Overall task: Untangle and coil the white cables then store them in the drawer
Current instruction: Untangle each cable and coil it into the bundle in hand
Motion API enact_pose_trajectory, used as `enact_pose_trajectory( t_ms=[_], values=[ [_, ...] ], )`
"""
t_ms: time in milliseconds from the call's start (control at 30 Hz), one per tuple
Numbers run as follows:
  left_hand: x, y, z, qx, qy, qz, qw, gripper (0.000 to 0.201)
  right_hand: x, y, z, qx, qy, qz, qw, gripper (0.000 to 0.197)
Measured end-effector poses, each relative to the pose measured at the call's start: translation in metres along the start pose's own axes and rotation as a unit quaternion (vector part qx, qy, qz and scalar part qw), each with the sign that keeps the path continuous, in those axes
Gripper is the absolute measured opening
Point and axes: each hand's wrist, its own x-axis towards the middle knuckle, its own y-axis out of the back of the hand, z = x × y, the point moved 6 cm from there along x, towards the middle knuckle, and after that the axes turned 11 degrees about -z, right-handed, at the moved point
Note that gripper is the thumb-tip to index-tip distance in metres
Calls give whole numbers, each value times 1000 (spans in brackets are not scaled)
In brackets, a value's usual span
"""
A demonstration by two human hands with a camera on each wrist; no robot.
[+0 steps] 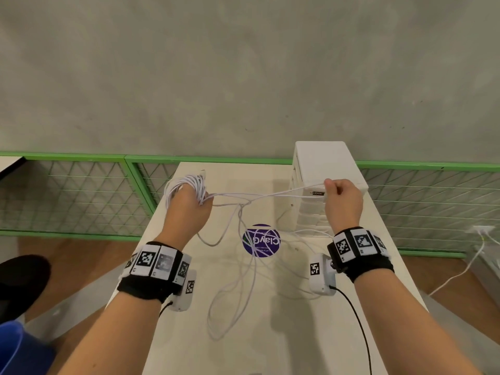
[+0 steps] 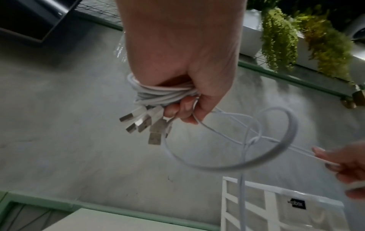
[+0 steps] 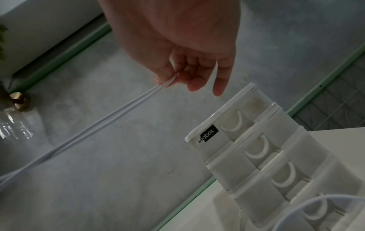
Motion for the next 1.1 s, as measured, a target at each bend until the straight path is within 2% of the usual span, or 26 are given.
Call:
enact_pose_trajectory(
  t_ms=[100,200,267,333,367,433,500,533,600,700,767,833,900,967,1033,1100],
  values=[
    [2,-10,3,-37,29,-26,999,20,0,-17,5,-44,-16,-63,997,22],
    [1,-23,4,-58,64,-74,994,26,-2,-33,5,-89,30,-113,989,18],
    [-1,-28,6,-70,75,-90,991,24,-10,-38,-8,-122,112,-97,981,23],
    [-2,-32,9,-82,78,-96,989,25,-26,-43,-30,-105,226,-81,965,31],
    [-2,-33,9,-93,81,-98,988,25,-35,-48,-42,-91,281,-102,950,31],
    [-2,-35,11,-117,89,-99,984,20,-50,-65,-54,-108,342,-201,912,25],
    [-2,-35,14,-134,88,-96,982,17,-58,-84,-53,-157,336,-293,881,24],
    [-2,-35,14,-140,82,-95,982,18,-58,-90,-49,-165,315,-320,878,26],
    [-4,-34,17,-152,66,-100,981,20,-57,-93,-45,-150,268,-337,890,26],
    [-5,-34,13,-179,71,-109,975,24,-55,-96,-44,-107,235,-331,908,28],
    [-6,-32,12,-189,68,-101,974,27,-57,-103,-44,-94,221,-378,894,34],
    [-9,-28,19,-186,43,-94,977,27,-61,-110,-44,-127,224,-410,875,28],
    [-12,-27,28,-175,8,-107,979,28,-61,-111,-47,-173,242,-383,875,16],
    [-16,-30,35,-177,-12,-144,974,26,-59,-107,-51,-198,254,-327,889,15],
    [-19,-36,36,-146,-15,-171,974,38,-56,-100,-57,-178,257,-284,907,16],
    [-22,-43,35,-105,-20,-195,975,49,-53,-96,-64,-118,240,-276,923,12]
  ],
)
